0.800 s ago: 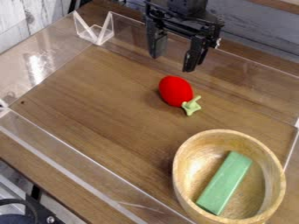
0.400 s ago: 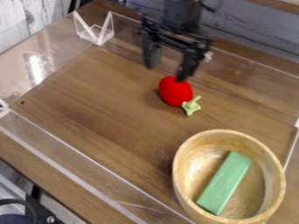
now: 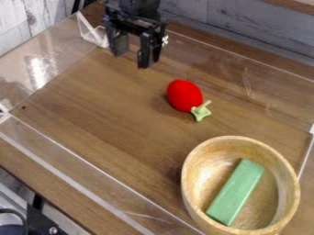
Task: Move the red object to the right side of the table
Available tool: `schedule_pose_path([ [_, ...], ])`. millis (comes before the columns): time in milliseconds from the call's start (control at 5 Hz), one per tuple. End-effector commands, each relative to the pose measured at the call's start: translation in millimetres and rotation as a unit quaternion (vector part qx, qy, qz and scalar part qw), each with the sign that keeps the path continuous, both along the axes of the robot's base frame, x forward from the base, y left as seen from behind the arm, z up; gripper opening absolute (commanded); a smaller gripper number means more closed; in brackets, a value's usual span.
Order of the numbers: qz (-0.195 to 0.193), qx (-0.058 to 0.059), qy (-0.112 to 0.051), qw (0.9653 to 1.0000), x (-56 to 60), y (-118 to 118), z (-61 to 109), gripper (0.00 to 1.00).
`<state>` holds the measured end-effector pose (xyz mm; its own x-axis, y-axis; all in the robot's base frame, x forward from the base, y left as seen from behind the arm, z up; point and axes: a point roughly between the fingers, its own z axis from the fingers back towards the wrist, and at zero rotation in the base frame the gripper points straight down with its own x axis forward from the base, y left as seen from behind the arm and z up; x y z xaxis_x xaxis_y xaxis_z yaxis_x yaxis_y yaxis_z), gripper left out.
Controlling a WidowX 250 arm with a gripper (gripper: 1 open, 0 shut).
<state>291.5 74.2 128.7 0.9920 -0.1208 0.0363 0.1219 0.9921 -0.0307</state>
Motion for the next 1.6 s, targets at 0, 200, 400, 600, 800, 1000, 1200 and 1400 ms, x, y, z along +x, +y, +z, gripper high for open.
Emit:
schedule_pose_path([
  [0,-0.019,0.009,-0.056,0.9982,6.5,0.3,11.3,1.00],
  [200,-0.016,0.014,-0.081,0.9965,19.3,5.3,3.9,1.00],
  [400,-0.010,0.011,-0.099,0.9949,30.4,12.0,-3.7,1.00],
  [600,0.026,0.005,-0.116,0.9928,40.2,12.1,-13.2,1.00],
  [800,0.058,0.003,-0.128,0.9901,50.7,12.8,-23.6,1.00],
  [1000,0.093,0.008,-0.137,0.9861,56.3,20.4,-19.0,1.00],
  [1200,0.127,0.013,-0.143,0.9815,60.7,29.2,-12.7,1.00],
  [1400,0.118,0.014,-0.149,0.9816,69.4,34.0,-17.3,1.00],
])
